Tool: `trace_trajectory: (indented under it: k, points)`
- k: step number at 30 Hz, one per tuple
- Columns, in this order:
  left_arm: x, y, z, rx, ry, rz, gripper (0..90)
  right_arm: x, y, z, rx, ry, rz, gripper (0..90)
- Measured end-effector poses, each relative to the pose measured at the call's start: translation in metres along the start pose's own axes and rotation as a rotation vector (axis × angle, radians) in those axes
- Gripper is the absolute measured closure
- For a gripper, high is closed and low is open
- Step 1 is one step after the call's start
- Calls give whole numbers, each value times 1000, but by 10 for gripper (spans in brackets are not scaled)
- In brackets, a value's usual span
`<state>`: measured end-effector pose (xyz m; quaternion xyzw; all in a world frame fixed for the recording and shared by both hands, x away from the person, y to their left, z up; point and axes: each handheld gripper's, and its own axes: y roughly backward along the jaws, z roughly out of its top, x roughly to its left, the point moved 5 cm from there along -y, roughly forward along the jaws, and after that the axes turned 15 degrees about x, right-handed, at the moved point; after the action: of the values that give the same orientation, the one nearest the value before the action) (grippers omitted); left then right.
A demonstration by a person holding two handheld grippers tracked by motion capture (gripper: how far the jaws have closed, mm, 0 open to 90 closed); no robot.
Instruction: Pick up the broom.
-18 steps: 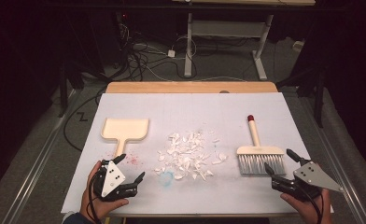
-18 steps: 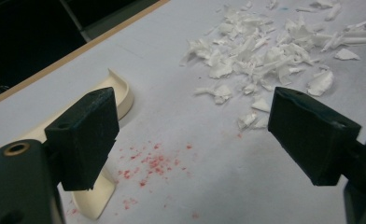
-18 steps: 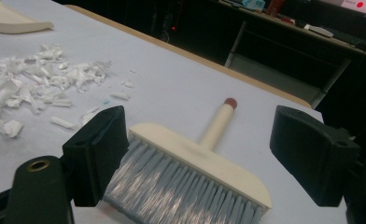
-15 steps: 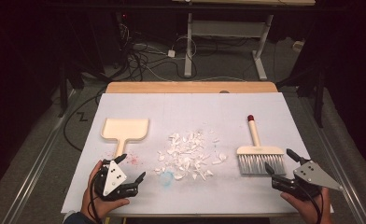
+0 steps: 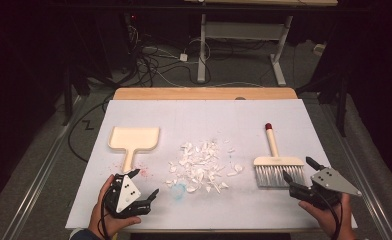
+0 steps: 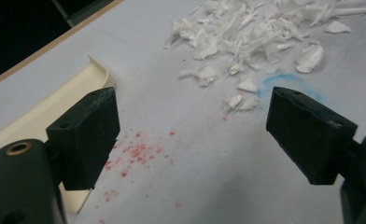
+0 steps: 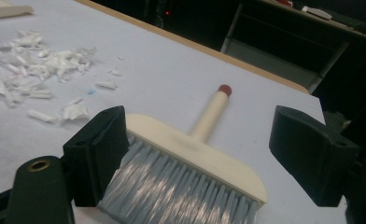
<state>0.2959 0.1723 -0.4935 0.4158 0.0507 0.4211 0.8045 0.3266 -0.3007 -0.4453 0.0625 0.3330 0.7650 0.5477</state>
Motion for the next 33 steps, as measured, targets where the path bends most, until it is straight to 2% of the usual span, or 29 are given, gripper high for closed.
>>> trace_trajectory:
  k: [3,4,7,8,11,12,15,17,19,21,22,24,25,27,28,29,30,33]
  points:
    - [1,-3,0,14,5,-6,166,-5,-11,6,51,-19,-4,213]
    - [1,-4,0,14,8,-8,166,-8,-20,11,95,-19,-3,225]
    - [0,-5,0,18,2,-9,166,-10,-29,17,122,-21,-8,241]
    - [0,-4,0,17,1,-10,166,-14,-39,24,159,-34,22,241]
    - [0,-4,1,9,0,-10,165,-22,-57,35,215,-79,75,268]
    - [1,-4,1,8,0,-11,165,-26,-63,40,226,-90,68,289]
    - [0,-4,1,7,-4,-10,164,-32,-85,48,288,-126,96,309]
    - [1,-4,0,16,-14,-7,162,-34,-101,49,338,-132,105,326]
    - [0,-5,0,19,-15,-8,162,-35,-120,47,404,-142,80,336]
    - [0,-5,-1,22,-16,-6,162,-34,-126,46,424,-149,85,339]
    - [0,-5,-1,24,-18,-5,162,-33,-141,43,484,-164,102,373]
    - [-1,-5,-1,26,-18,-2,162,-32,-152,41,525,-177,104,422]
    - [-1,-5,-1,27,-19,-2,162,-31,-157,38,551,-180,124,457]
    - [-1,-5,-1,26,-19,-1,162,-30,-160,37,551,-194,138,466]
    - [-1,-5,-2,26,-19,-1,162,-31,-161,39,556,-198,141,533]
    - [-1,-5,-2,26,-19,-1,162,-31,-161,39,556,-198,141,533]
    - [-1,-5,-2,28,-22,-1,162,-30,-160,40,557,-193,145,613]
    - [-2,-5,-2,32,-25,-1,162,-29,-161,40,551,-185,147,635]
